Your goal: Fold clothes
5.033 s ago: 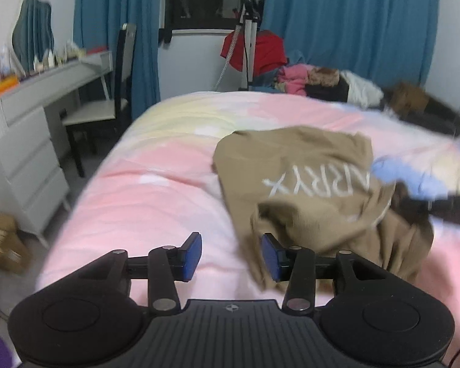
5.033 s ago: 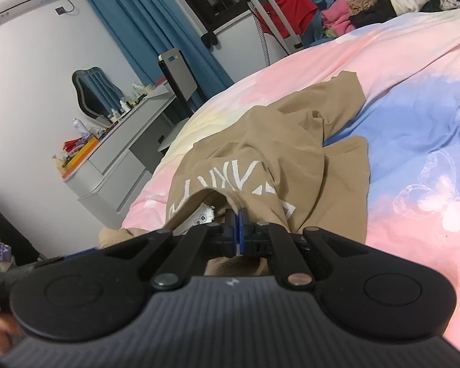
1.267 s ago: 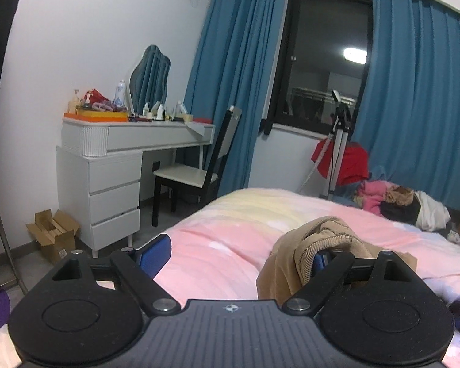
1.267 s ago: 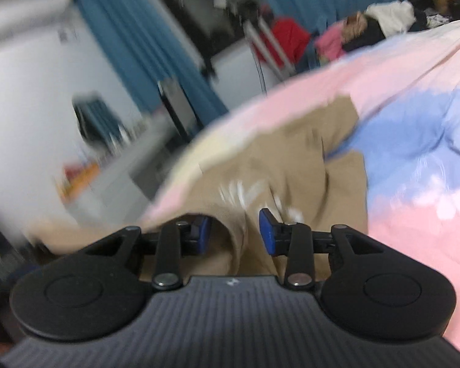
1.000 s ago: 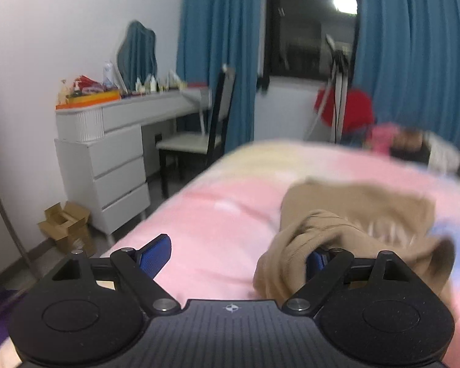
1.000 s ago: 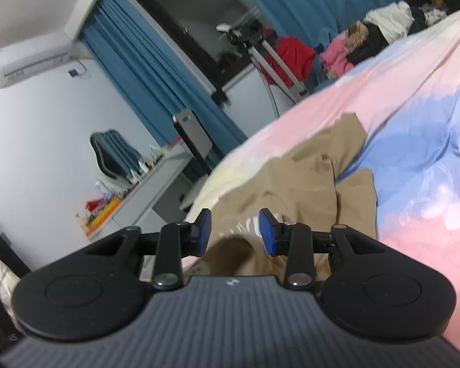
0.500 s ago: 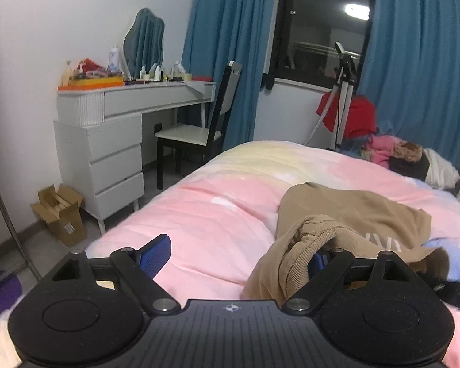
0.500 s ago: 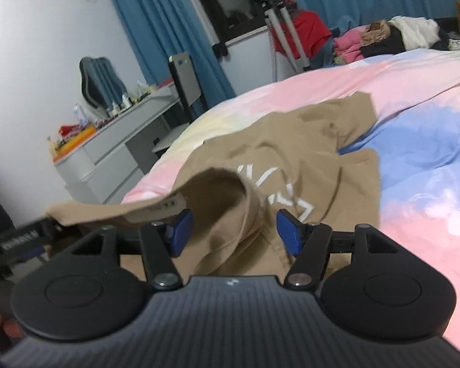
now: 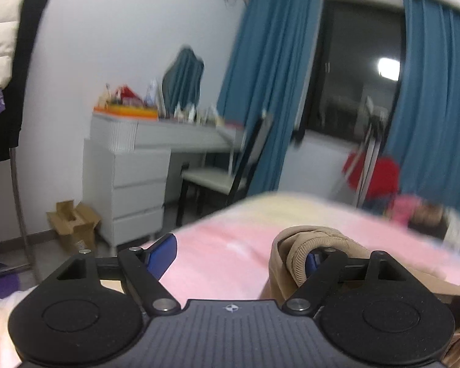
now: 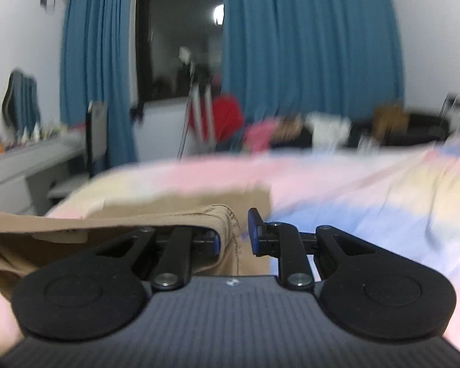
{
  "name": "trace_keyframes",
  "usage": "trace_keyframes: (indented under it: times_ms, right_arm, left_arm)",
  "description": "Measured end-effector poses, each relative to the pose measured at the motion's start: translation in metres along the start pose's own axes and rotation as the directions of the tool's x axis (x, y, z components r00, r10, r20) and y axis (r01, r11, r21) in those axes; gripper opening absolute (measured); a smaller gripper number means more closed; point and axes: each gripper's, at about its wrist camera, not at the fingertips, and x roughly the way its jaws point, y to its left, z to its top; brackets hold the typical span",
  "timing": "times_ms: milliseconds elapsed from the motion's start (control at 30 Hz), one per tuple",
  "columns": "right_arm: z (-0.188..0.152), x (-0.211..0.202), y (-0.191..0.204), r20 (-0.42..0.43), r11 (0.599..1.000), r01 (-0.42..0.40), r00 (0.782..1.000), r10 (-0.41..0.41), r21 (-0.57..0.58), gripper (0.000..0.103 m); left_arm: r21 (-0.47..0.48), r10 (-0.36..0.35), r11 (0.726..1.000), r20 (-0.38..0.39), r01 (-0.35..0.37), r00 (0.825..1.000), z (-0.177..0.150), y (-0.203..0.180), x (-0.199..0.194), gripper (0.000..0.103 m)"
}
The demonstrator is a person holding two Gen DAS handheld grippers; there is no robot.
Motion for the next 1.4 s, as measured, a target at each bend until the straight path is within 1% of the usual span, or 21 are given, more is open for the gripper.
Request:
trace_keyframes:
  times_ms: [67, 167, 233, 333, 400, 500, 633, 733, 833, 900, 933, 967, 1033, 1067, 1167, 1233, 1300, 1400]
  right_arm:
    - [0.015, -0.017, -0.003, 0.093, 1.000, 0.011, 0.996, -0.012, 0.010, 0.021]
    - [0.047, -0.043, -0.010, 0.207, 0.999, 0.010, 0.978, -0.016, 0.032, 0.021]
    - [0.075, -0.060, -0.014, 0.269, 0.999, 0.001, 0.963, -0.014, 0.047, 0.021]
    - [0.119, -0.085, -0.022, 0.357, 0.998, -0.015, 0.934, -0.010, 0.068, 0.021]
    - [0.154, -0.103, -0.029, 0.398, 0.996, -0.035, 0.917, -0.001, 0.084, 0.021]
    - [0.205, -0.135, -0.040, 0.470, 0.995, -0.059, 0.883, 0.012, 0.086, 0.021]
    - [0.267, -0.178, -0.056, 0.531, 0.991, -0.103, 0.846, 0.042, 0.087, 0.021]
    - [0.310, -0.211, -0.063, 0.571, 0.987, -0.141, 0.817, 0.072, 0.077, 0.021]
    - [0.348, -0.239, -0.066, 0.589, 0.982, -0.177, 0.801, 0.108, 0.061, 0.021]
    - [0.369, -0.252, -0.066, 0.598, 0.983, -0.181, 0.792, 0.124, 0.035, 0.021]
    - [0.378, -0.257, -0.065, 0.600, 0.983, -0.184, 0.789, 0.133, 0.024, 0.021]
    - [0.386, -0.258, -0.065, 0.594, 0.982, -0.190, 0.792, 0.142, 0.018, 0.021]
    - [0.401, -0.256, -0.065, 0.574, 0.980, -0.201, 0.804, 0.157, 0.014, 0.022]
    - [0.406, -0.252, -0.065, 0.561, 0.979, -0.204, 0.812, 0.162, 0.012, 0.022]
    - [0.414, -0.226, -0.061, 0.505, 0.979, -0.203, 0.846, 0.168, 0.015, 0.022]
    - [0.409, -0.196, -0.057, 0.467, 0.981, -0.194, 0.870, 0.161, 0.021, 0.022]
    - [0.398, -0.162, -0.051, 0.432, 0.984, -0.175, 0.889, 0.149, 0.020, 0.022]
    - [0.371, -0.107, -0.041, 0.379, 0.991, -0.134, 0.917, 0.123, 0.001, 0.022]
  left_arm:
    - [-0.034, -0.021, 0.999, 0.062, 0.023, 0.998, 0.011, 0.001, -0.014, 0.080]
    - [-0.063, -0.057, 0.996, 0.153, 0.068, 0.987, 0.037, 0.000, -0.035, 0.080]
    - [-0.074, -0.075, 0.993, 0.225, 0.094, 0.972, 0.059, -0.003, -0.052, 0.080]
    - [-0.069, -0.113, 0.988, 0.312, 0.141, 0.943, 0.097, -0.009, -0.077, 0.080]
    - [-0.058, -0.143, 0.983, 0.356, 0.174, 0.923, 0.129, -0.015, -0.093, 0.080]
    - [-0.042, -0.188, 0.974, 0.397, 0.223, 0.898, 0.182, -0.022, -0.120, 0.080]
    - [-0.028, -0.227, 0.962, 0.465, 0.270, 0.856, 0.244, -0.028, -0.162, 0.081]
    - [-0.045, -0.231, 0.956, 0.498, 0.291, 0.836, 0.283, -0.028, -0.193, 0.083]
    - [-0.051, -0.232, 0.952, 0.527, 0.303, 0.818, 0.319, -0.029, -0.219, 0.083]
    - [-0.047, -0.233, 0.951, 0.540, 0.305, 0.809, 0.341, -0.031, -0.232, 0.084]
    - [-0.044, -0.235, 0.951, 0.538, 0.305, 0.810, 0.351, -0.033, -0.234, 0.085]
    - [-0.041, -0.237, 0.951, 0.536, 0.305, 0.811, 0.362, -0.034, -0.236, 0.086]
    - [-0.035, -0.240, 0.952, 0.527, 0.303, 0.815, 0.380, -0.038, -0.238, 0.087]
    - [-0.030, -0.239, 0.954, 0.516, 0.297, 0.822, 0.385, -0.041, -0.235, 0.087]
    - [-0.018, -0.239, 0.959, 0.474, 0.281, 0.847, 0.394, -0.050, -0.219, 0.087]
    - [-0.017, -0.242, 0.961, 0.432, 0.277, 0.868, 0.390, -0.055, -0.196, 0.087]
    - [-0.014, -0.240, 0.964, 0.388, 0.266, 0.890, 0.378, -0.063, -0.163, 0.087]
    - [0.001, -0.226, 0.971, 0.328, 0.239, 0.917, 0.349, -0.076, -0.100, 0.087]
